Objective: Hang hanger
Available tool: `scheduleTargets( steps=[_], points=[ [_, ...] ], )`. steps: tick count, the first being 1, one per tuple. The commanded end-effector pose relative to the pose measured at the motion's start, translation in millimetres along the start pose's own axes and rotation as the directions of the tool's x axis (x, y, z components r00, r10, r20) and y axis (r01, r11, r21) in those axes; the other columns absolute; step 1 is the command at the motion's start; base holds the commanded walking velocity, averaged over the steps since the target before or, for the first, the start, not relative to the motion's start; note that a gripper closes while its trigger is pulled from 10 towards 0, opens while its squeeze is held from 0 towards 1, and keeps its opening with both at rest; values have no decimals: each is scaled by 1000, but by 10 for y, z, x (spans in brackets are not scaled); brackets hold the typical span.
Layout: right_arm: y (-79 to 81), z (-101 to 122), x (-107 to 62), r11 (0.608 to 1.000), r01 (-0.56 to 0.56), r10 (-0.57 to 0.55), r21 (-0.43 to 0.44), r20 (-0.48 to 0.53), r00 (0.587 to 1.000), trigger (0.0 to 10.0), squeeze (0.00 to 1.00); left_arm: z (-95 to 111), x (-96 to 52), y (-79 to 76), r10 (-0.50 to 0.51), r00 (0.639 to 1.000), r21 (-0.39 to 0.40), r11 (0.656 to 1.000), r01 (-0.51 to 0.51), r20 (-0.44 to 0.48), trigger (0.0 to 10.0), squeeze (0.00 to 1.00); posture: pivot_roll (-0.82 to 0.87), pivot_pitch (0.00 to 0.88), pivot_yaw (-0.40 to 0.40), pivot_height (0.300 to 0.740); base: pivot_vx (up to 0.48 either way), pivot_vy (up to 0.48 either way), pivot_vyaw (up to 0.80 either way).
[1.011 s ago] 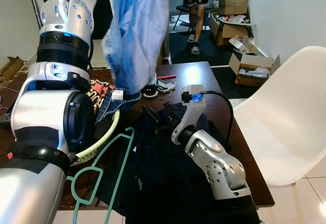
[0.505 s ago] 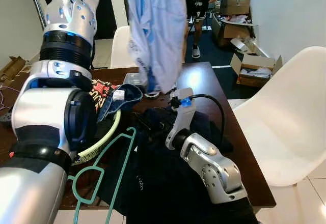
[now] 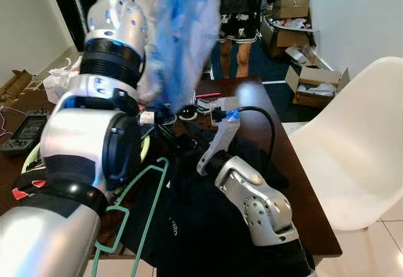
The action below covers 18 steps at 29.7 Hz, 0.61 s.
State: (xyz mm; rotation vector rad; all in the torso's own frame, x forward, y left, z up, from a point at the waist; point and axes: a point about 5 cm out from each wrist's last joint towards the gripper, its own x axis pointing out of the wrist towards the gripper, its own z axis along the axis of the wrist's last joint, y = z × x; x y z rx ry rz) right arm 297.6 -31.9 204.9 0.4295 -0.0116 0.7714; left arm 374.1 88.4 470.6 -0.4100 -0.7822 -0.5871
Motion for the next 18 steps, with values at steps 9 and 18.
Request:
scheduleTargets(
  steps=[9, 18],
  points=[
    [-100, 91, 51, 993, 101, -105, 59, 69, 992, 10000, 0, -48, -2, -80, -16, 1000, -44, 999, 16, 8, 0, 0, -26, 0, 108, 740, 0, 0, 0],
    [-469, 29, -22, 930, 361, -361, -67, 7, 933, 10000, 0, -82, 36, -302, -68, 997, -128, 989, 70, 23, 0, 0, -21, 0, 113, 740, 0, 0, 0]
  ],
)
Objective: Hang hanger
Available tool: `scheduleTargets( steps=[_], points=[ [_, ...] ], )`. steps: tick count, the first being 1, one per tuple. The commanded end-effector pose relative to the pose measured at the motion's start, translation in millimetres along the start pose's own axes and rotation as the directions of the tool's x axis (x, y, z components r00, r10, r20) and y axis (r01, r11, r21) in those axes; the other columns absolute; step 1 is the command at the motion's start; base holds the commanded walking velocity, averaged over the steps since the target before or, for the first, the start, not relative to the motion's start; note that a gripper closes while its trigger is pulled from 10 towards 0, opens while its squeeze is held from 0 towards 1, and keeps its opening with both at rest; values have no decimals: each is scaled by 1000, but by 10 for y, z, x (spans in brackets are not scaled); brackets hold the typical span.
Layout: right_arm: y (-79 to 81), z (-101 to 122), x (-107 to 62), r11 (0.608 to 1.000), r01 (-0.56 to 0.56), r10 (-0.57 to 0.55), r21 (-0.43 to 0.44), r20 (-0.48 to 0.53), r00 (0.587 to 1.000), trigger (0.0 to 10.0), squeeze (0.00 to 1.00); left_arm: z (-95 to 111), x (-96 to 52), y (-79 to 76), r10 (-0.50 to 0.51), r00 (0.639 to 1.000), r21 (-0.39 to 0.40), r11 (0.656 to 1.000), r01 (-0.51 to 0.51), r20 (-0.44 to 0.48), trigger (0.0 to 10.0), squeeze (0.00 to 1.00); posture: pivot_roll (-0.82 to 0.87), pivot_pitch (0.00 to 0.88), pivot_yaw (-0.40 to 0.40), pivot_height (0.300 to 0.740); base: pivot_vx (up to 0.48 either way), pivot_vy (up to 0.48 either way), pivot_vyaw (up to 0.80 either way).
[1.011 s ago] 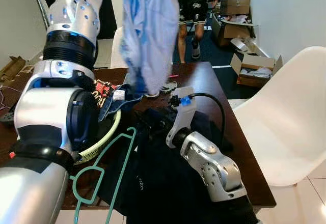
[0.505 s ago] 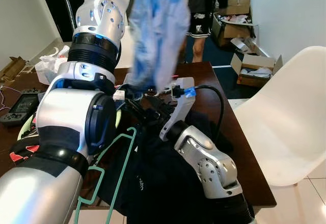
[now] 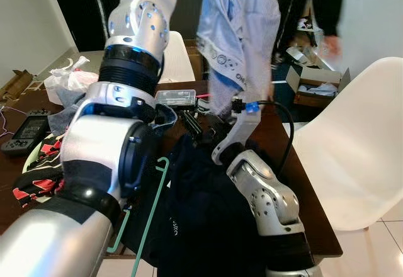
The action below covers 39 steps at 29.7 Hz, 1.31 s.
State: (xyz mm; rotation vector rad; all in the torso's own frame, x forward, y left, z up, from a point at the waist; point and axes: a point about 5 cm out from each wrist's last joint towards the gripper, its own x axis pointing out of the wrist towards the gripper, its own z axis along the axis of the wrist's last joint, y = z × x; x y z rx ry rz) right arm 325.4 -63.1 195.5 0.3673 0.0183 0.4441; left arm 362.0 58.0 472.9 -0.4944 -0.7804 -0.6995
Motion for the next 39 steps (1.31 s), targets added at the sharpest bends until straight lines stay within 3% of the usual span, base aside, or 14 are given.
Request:
scheduleTargets(
  steps=[1, 6, 10, 17, 31, 32, 39],
  points=[
    [-118, -71, 13, 996, 92, -92, -15, -33, 995, 10000, 0, -8, -7, -36, -12, 1000, -35, 999, 12, 5, 0, 0, -21, 0, 113, 740, 0, 0, 0],
    [-310, -39, -17, 978, 210, -210, 19, -12, 978, 10000, 0, 3, 21, -192, -64, 998, -100, 993, 66, 21, 0, 0, -15, 0, 115, 740, 0, 0, 0],
    [-370, -13, -25, 969, 244, -244, 35, 2, 970, 10000, 0, 14, 28, -274, -89, 996, -124, 988, 92, 29, 0, 0, -13, 0, 113, 740, 0, 0, 0],
    [-285, 49, 13, 975, 201, -207, 97, 57, 977, 10000, 0, -77, -6, -360, -97, 995, -158, 983, 97, 7, 0, 0, -7, 0, 112, 740, 0, 0, 0],
    [-343, 216, -3, 967, 215, -235, 137, 154, 960, 10000, 0, -141, -58, -435, -102, 995, -205, 974, 98, -11, 0, 0, -8, 0, 111, 740, 0, 0, 0],
    [-335, 232, -6, 969, 204, -227, 140, 168, 959, 0, 0, -145, -65, -456, -104, 994, -215, 972, 99, -12, 0, 0, -8, 0, 112, 740, 0, 0, 0],
    [-285, 289, -12, 976, 154, -185, 156, 215, 959, 0, 0, -154, -85, -497, -111, 994, -233, 967, 104, -15, 0, 0, -5, 0, 112, 740, 0, 0, 0]
  ],
)
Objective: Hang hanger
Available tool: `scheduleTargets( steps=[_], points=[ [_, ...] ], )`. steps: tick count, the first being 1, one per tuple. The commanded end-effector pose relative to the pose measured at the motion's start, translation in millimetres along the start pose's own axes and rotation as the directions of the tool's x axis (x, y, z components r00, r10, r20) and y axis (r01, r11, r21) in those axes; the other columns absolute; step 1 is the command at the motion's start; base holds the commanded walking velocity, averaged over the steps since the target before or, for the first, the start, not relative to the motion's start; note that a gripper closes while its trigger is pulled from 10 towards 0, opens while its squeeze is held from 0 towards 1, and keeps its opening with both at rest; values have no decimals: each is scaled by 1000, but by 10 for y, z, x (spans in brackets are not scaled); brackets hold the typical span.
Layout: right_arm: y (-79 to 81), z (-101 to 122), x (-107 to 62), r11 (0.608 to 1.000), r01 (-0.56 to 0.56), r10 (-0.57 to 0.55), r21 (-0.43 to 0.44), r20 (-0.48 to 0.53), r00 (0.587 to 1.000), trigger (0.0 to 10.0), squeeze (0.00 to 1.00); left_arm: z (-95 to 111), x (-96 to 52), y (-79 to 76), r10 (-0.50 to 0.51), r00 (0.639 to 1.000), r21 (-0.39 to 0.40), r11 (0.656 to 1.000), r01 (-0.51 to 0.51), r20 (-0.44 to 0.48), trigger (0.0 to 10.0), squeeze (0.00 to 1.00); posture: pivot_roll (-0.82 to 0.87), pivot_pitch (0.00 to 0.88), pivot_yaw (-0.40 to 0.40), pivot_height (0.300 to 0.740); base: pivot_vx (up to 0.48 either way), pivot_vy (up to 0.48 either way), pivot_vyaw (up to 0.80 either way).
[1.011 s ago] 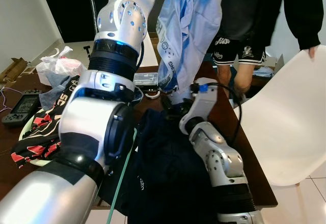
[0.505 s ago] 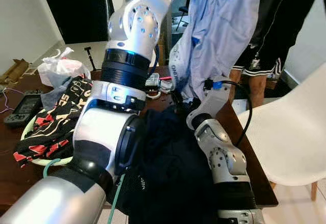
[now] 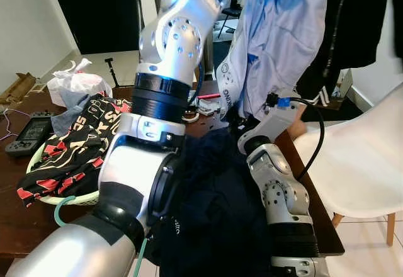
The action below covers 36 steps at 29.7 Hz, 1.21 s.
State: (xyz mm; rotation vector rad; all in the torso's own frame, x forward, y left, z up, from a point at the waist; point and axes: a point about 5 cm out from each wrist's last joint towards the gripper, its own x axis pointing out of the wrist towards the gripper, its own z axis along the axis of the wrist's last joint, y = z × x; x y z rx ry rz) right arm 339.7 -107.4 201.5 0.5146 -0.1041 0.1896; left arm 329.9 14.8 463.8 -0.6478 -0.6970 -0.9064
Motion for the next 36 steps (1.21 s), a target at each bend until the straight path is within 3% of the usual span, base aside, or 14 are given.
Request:
scheduleTargets(
  steps=[1, 15, 19, 22, 24, 26, 32, 36],
  points=[
    [146, 50, 23, 998, -52, 51, 34, 36, 998, 0, 0, 31, -22, 8, 3, 1000, -3, 1000, -3, 12, 0, 0, -5, 0, 113, 740, 0, 0, 0],
    [283, 87, -35, 976, -206, 201, 67, 72, 977, 0, 0, 184, -85, 224, 80, 996, 72, 994, -82, 36, 0, 0, -11, 0, 115, 740, 0, 0, 0],
    [299, 115, -139, 939, -336, 330, 77, 82, 940, 0, 0, 366, -139, 409, 139, 988, 128, 981, -148, 73, 0, 0, -11, 0, 114, 740, 0, 0, 0],
    [257, 154, -337, 864, -500, 495, 65, 75, 865, 0, 0, 616, -240, 622, 209, 970, 187, 955, -231, 127, 0, 0, -12, 0, 108, 740, 0, 0, 0],
    [257, 154, -337, 864, -500, 495, 65, 75, 865, 0, 0, 616, -240, 622, 209, 970, 187, 955, -231, 127, 0, 0, -12, 0, 108, 740, 0, 0, 0],
    [228, 132, -428, 827, -561, 560, 30, 32, 828, 0, 0, 697, -291, 691, 232, 962, 207, 944, -259, 144, 0, 0, -13, 0, 106, 740, 0, 0, 0],
    [178, 103, -543, 783, -622, 622, -7, -23, 783, 0, 0, 744, -359, 762, 253, 956, 223, 933, -282, 149, 0, 0, -15, 0, 104, 740, 0, 0, 0],
    [141, 177, -547, 790, -612, 612, 27, 31, 790, 0, 0, 648, -414, 779, 236, 966, 206, 945, -254, 105, 0, 0, -18, 0, 106, 740, 0, 0, 0]
  ],
)
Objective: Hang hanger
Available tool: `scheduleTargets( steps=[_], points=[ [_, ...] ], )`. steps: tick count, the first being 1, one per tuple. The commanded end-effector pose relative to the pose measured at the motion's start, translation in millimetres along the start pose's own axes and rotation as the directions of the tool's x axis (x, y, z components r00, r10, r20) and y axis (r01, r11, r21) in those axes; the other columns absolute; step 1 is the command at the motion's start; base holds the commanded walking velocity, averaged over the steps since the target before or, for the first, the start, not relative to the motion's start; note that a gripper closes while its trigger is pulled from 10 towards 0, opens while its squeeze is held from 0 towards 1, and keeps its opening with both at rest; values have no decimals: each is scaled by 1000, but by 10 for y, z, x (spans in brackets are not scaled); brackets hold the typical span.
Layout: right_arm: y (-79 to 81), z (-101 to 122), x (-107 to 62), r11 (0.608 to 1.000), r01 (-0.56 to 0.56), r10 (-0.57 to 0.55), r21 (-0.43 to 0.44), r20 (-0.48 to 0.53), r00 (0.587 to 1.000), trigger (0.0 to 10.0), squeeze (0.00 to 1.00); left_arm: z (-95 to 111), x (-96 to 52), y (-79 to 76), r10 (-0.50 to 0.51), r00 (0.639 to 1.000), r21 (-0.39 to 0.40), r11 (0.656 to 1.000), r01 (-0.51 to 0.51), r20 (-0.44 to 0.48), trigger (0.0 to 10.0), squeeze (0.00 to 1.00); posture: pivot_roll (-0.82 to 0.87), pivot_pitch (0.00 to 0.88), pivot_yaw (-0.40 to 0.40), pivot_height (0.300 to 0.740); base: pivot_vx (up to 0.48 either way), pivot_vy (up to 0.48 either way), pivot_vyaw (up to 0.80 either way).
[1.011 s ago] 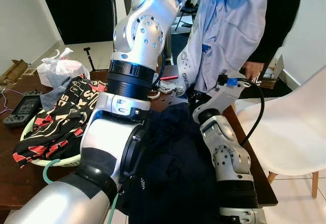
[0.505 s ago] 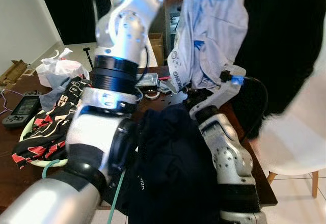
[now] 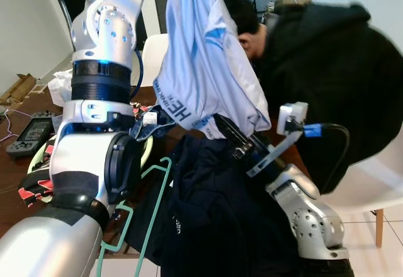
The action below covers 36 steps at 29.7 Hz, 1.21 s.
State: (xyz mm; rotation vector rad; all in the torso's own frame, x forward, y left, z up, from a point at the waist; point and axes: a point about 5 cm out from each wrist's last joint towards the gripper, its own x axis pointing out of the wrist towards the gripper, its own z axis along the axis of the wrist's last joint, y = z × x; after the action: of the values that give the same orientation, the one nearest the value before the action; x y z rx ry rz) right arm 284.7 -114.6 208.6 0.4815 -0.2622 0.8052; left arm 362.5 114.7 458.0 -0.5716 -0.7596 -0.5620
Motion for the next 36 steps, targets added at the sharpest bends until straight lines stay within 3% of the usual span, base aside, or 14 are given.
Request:
scheduleTargets(
  steps=[1, 5, 10, 12, 15, 21, 22, 24, 25, 26, 27, 29, 30, 36],
  points=[
    [36, 98, 15, 999, -25, 23, 35, 61, 998, 0, 0, -48, -84, 45, -19, 999, -10, 1000, 18, -30, 0, 0, -20, 0, 110, 740, 0, 0, 0],
    [19, 146, -1, 998, -20, 15, 54, 91, 996, 0, 0, -114, -145, 61, -25, 998, -26, 999, 24, -49, 0, 0, -16, 0, 108, 740, 0, 0, 0],
    [-96, 322, -49, 991, 29, -56, 134, 208, 977, 0, 0, -454, -476, 140, -24, 990, -139, 990, 4, -142, 0, 0, -12, 0, 103, 740, 0, 0, 0],
    [-96, 322, -49, 991, 29, -56, 134, 208, 977, 0, 0, -454, -476, 140, -24, 990, -139, 990, 4, -142, 0, 0, -12, 0, 103, 740, 0, 0, 0],
    [-188, 437, -63, 982, 70, -116, 173, 274, 955, 0, 0, -710, -734, 192, -4, 975, -177, 984, -37, -222, 0, 0, -13, 0, 101, 740, 0, 0, 0],
    [-285, 538, -72, 972, 115, -177, 203, 323, 930, 0, 0, -931, -953, 218, 29, 956, -213, 973, -95, -291, 0, 0, -7, 0, 97, 740, 0, 0, 0],
    [-325, 579, -69, 967, 137, -205, 214, 340, 918, 0, 0, -1026, -1053, 199, 29, 947, -243, 964, -112, -321, 2431, 0, -6, 0, 95, 740, 0, 0, 0],
    [-325, 579, -69, 967, 137, -205, 214, 340, 918, 0, 0, -1026, -1053, 199, 29, 947, -243, 964, -112, -321, 2431, 0, -6, 0, 95, 740, 0, 0, 0],
    [-352, 610, -63, 963, 152, -225, 223, 351, 909, 0, 0, -1096, -1136, 167, 14, 939, -271, 956, -113, -343, 4353, 94, -7, 1, 96, 740, 0, 0, 0],
    [-352, 610, -63, 963, 152, -225, 223, 351, 909, 0, 0, -1096, -1136, 167, 14, 939, -271, 956, -113, -343, 4353, 94, -7, 1, 96, 740, 0, 0, 0],
    [-368, 635, -59, 961, 163, -235, 223, 352, 906, 0, 0, -1133, -1221, 141, 1, 933, -299, 947, -116, -360, 8235, 1000, -9, 3, 95, 740, 0, 0, 0],
    [-371, 649, -59, 961, 166, -238, 222, 352, 905, 0, 0, -1146, -1275, 125, -10, 929, -315, 942, -115, -369, 8588, 1000, -9, 3, 95, 740, 0, 0, 0],
    [-373, 663, -62, 961, 169, -239, 218, 351, 905, 0, 0, -1152, -1324, 123, -14, 926, -317, 941, -115, -377, 9882, 1000, -9, 6, 93, 740, 0, 0, 0],
    [-368, 684, -85, 973, 165, -207, 158, 306, 929, 0, 0, -1146, -1484, 148, -7, 917, -317, 940, -130, -398, 10000, 1000, -8, 8, 91, 740, 0, 0, 0]
  ],
)
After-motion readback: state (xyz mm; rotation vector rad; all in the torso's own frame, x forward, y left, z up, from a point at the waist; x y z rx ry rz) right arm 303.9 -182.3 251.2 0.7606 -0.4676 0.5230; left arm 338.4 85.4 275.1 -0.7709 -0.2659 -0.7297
